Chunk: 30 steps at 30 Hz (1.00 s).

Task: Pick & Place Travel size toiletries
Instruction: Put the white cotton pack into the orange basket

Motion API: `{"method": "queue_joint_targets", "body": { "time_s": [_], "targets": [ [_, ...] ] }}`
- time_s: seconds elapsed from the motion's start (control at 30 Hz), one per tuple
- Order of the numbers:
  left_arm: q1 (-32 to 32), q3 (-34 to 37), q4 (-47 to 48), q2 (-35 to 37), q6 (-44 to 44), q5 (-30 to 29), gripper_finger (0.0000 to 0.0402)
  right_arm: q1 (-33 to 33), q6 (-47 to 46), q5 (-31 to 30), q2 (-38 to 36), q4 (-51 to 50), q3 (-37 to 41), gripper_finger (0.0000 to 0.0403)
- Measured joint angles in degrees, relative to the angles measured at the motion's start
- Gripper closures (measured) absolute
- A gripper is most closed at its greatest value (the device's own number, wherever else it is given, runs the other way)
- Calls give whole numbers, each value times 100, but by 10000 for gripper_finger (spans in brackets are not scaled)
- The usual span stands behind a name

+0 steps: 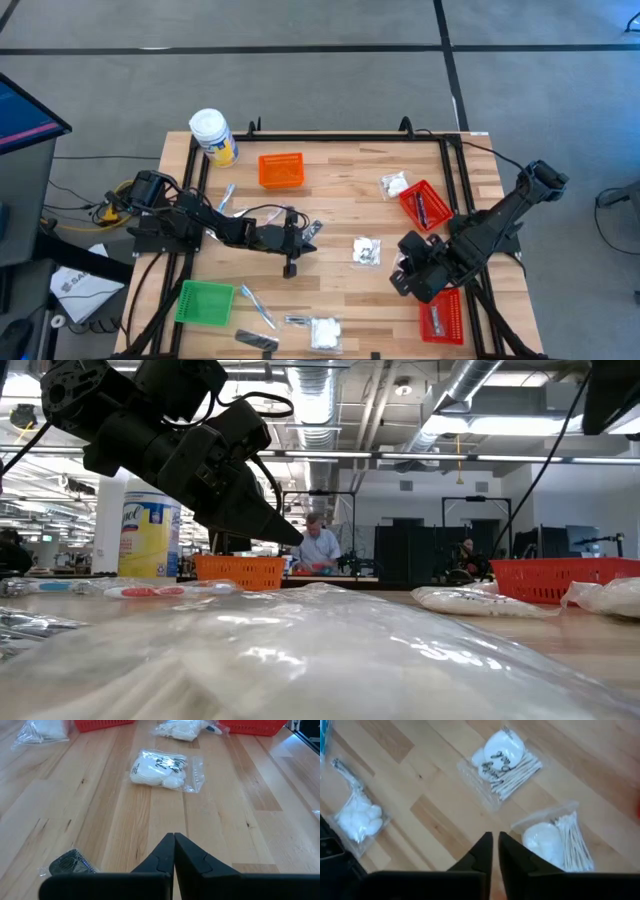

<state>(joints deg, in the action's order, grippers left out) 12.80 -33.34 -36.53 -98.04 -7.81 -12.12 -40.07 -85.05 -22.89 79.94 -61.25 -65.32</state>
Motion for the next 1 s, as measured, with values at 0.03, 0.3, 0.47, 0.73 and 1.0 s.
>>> {"method": "queue_joint_targets", "body": {
  "time_s": [0.03,0.3,0.47,0.73,1.0],
  "targets": [
    [0,0,-2,0,0,0,399,-1,13,-77,0,8,0,397],
    [-2,0,-48,2,4,0,399,0,440,-623,0,148,0,401],
    [-2,0,-48,2,4,0,399,2,1092,-1191,0,533,0,398],
    [25,0,-83,20,36,-2,399,47,1522,-2806,0,991,0,402],
    [48,0,-115,20,138,0,399,533,2210,-2875,-188,1118,-140,402]
  ]
}}
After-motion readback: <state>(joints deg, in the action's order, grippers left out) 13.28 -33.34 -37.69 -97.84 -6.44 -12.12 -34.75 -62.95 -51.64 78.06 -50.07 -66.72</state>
